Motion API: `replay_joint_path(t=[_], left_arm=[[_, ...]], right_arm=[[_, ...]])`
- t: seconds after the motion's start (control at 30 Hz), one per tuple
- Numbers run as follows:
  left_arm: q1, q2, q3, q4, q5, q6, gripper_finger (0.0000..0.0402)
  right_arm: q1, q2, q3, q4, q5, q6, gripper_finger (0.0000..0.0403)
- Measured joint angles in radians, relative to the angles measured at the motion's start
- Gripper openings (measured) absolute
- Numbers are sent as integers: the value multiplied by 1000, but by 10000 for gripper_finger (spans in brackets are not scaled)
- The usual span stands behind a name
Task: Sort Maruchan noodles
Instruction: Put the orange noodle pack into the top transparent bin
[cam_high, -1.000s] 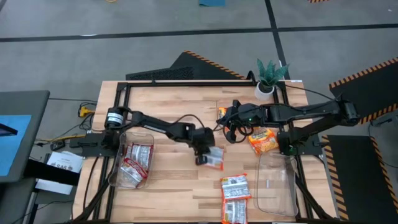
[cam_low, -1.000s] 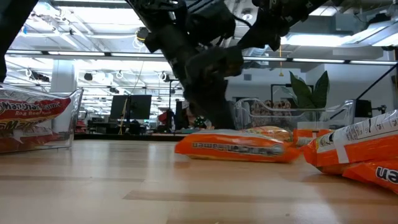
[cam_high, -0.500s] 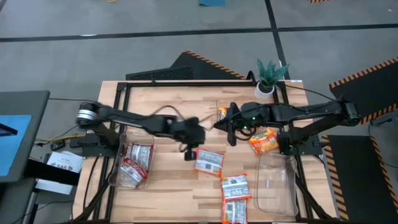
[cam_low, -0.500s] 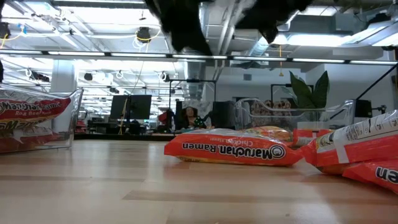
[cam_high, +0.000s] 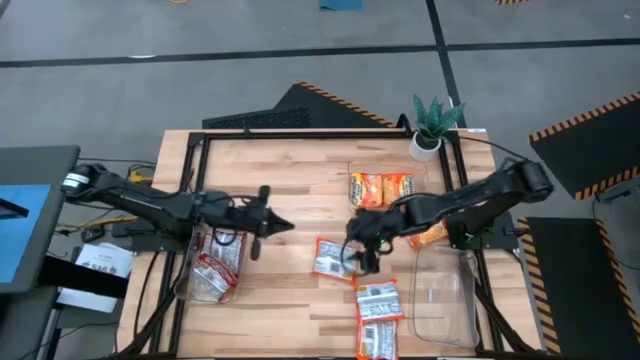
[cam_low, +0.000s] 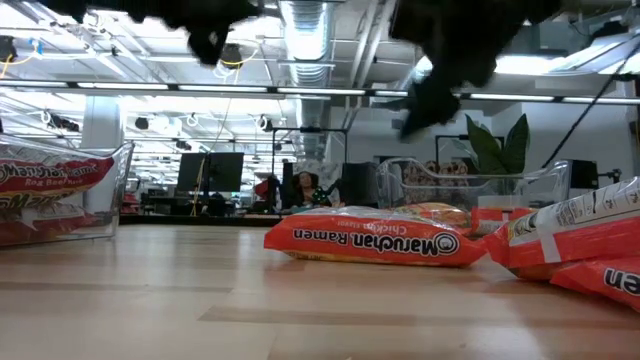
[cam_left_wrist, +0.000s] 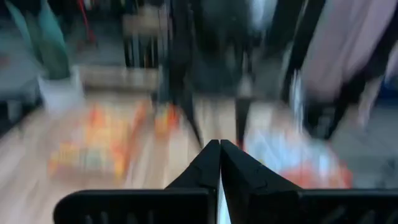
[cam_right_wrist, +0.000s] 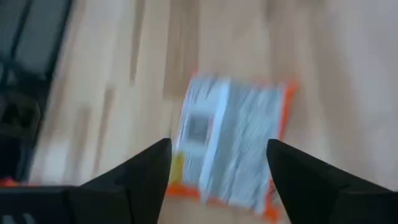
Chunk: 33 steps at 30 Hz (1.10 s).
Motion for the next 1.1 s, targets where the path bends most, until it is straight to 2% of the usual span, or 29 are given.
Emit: replay_joint_path(t=[0.07,0.13,0.37,0.63,0.77,0.83,0.9,1.07,1.1], left_arm=[[0,-42,-25,50,-14,-6,0],[-1,-65,-37,28,-18,-8,0],[-7,-91,-33,-4,5,-5,0],[-9,-81,-32,3,-2,0,0],[-9,-86,-33,-2,-3,0,0],[-9,-92,-35,-2,-3,0,0],[-9,-93,-34,-6,-3,0,0],[-9,-96,-34,-5,-3,0,0],[-9,-96,-34,-5,-3,0,0]], right_arm=[[2,61,16,-46,-20,1,294],[6,130,48,-22,-27,-1,295],[30,302,127,-120,-40,-12,295],[65,413,144,-112,5,-14,294],[80,420,145,-123,69,-9,282],[86,422,145,-127,102,-5,260],[95,420,143,-131,132,7,217],[108,417,143,-144,164,47,42],[112,416,143,-143,171,57,29]])
